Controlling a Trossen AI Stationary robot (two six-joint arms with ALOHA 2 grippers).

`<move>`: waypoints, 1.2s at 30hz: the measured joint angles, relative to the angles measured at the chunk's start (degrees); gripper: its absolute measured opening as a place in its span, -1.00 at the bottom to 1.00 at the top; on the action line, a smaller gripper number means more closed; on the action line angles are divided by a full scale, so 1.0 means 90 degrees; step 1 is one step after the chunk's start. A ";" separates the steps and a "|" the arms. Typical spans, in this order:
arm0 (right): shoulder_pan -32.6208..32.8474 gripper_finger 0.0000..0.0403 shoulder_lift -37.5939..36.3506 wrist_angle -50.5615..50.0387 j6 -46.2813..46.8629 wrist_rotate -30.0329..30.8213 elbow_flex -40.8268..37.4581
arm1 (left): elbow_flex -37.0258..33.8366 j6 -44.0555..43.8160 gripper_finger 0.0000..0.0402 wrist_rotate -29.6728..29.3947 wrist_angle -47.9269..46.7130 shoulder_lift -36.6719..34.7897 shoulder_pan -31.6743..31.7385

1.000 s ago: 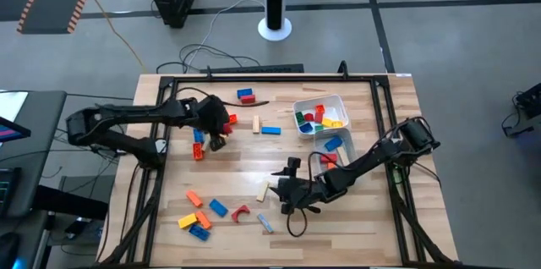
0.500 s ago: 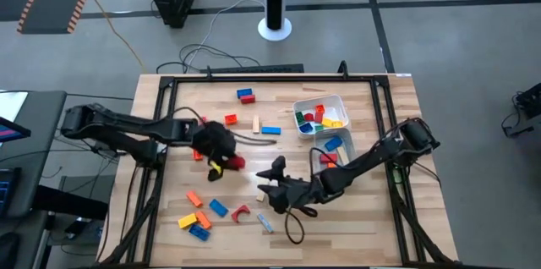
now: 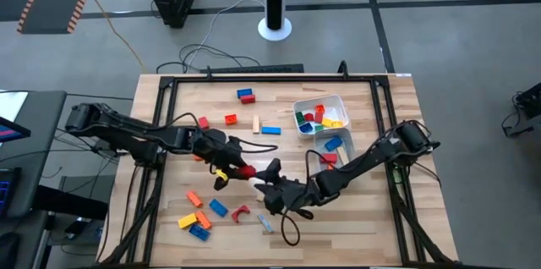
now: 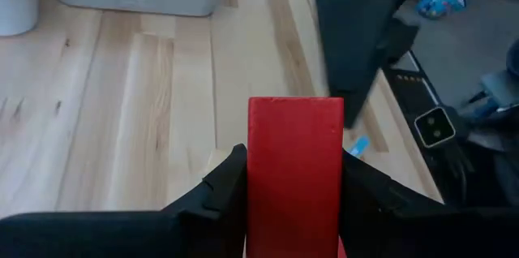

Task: Sort blocks by size
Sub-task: Put the large red wooden block into the gray bin

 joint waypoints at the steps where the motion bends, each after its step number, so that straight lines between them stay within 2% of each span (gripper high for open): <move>1: 0.0020 0.19 0.0038 0.0059 -0.0242 0.0272 -0.0002 | -0.0002 -0.0008 -0.35 0.0016 -0.0032 0.0013 0.0000; 4: 0.0092 0.19 0.0056 0.0176 -0.0580 0.0501 -0.0004 | -0.0008 -0.0114 -0.34 0.0099 -0.0005 0.0061 -0.0044; 16: -0.0068 0.19 0.0051 0.0183 -0.0486 -0.0090 -0.0008 | 0.0103 -0.0343 -0.34 0.0194 0.0529 0.0545 -0.0248; 19: -0.0068 0.19 0.0051 0.0086 -0.0476 -0.0459 -0.0010 | 0.0390 -0.0325 -0.34 0.0318 0.0502 0.0890 -0.0306; 27: -0.0077 0.18 0.0211 0.0062 -0.0482 -0.0685 -0.0015 | 0.1387 0.0157 -0.34 0.0429 -0.0023 0.1715 -0.0427; 30: -0.0077 0.11 0.0212 -0.0042 -0.0436 -0.0670 -0.0015 | 0.1569 0.0356 -0.34 0.0479 -0.0173 0.1842 -0.0430; 35: -0.0063 -0.22 0.0217 -0.0114 -0.0362 -0.0605 -0.0015 | 0.1589 0.0403 -0.32 0.0505 -0.0167 0.1871 -0.0427; 36: -0.0063 -0.23 0.0217 -0.0133 -0.0357 -0.0579 -0.0015 | 0.1589 0.0378 -0.30 0.0498 -0.0163 0.1871 -0.0427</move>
